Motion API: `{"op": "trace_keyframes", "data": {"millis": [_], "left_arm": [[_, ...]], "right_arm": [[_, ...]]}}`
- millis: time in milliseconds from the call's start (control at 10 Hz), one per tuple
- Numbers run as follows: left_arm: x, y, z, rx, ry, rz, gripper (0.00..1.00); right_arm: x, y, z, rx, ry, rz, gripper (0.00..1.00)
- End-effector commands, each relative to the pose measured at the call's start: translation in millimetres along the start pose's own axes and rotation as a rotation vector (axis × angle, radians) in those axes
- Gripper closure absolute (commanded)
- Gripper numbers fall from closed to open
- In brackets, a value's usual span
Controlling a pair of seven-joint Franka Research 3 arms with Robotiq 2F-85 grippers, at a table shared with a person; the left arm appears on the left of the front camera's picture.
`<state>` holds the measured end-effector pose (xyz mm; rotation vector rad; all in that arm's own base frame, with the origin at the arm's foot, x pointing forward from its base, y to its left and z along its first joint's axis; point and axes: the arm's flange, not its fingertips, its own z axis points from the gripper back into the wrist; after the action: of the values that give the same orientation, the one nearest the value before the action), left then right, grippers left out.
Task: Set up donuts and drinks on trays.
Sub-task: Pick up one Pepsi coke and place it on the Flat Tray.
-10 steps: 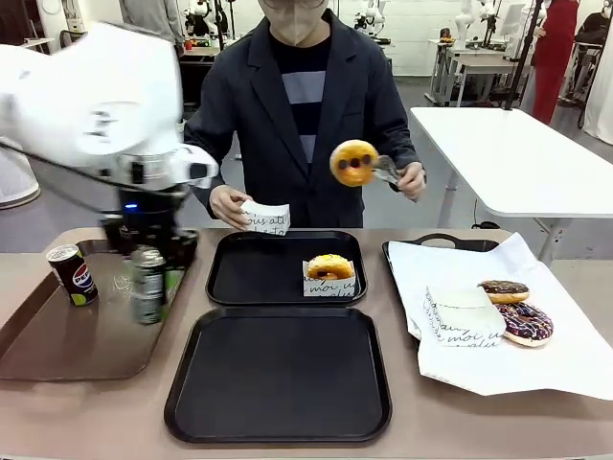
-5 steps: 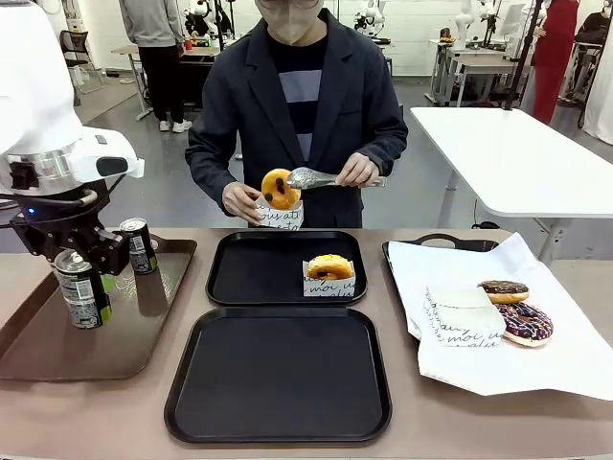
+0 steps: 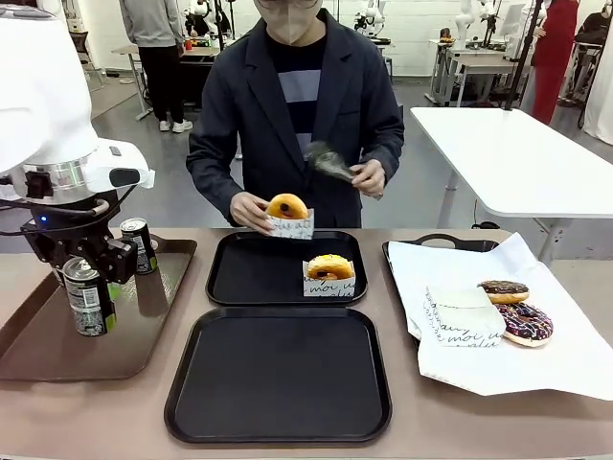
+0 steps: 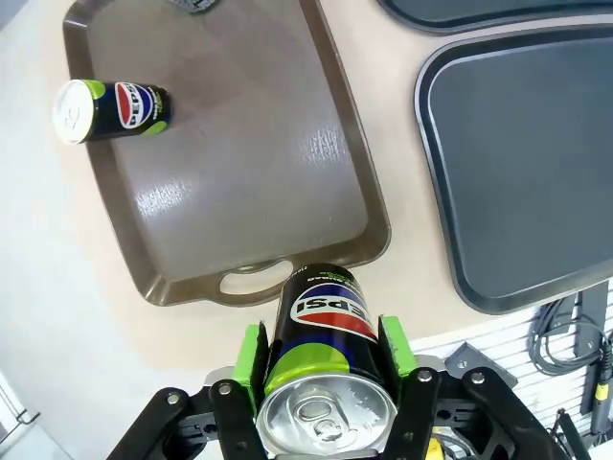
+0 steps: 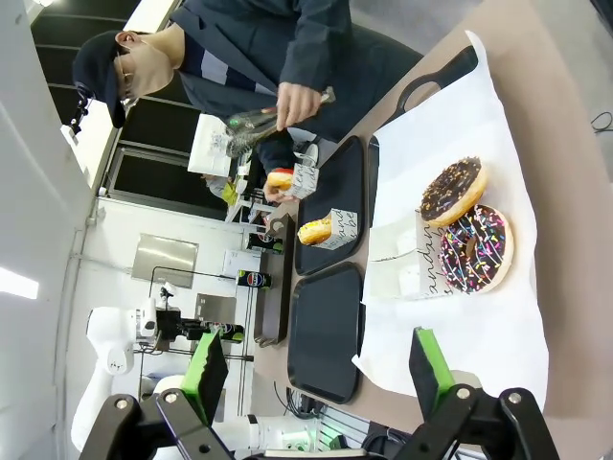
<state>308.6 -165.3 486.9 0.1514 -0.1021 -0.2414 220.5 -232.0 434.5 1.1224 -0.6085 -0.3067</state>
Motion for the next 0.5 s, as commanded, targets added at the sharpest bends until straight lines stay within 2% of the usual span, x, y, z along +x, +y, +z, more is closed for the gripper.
{"op": "trace_keyframes", "data": {"millis": [0, 400], "left_arm": [[30, -5, -7, -0.069, 0.053, -0.002, 0.42], [62, -29, -22, -0.108, 0.090, 0.032, 0.42]], "right_arm": [[3, 0, -1, 0.028, -0.019, 0.012, 0.00], [3, 0, -1, 0.028, -0.019, 0.012, 0.00]]}}
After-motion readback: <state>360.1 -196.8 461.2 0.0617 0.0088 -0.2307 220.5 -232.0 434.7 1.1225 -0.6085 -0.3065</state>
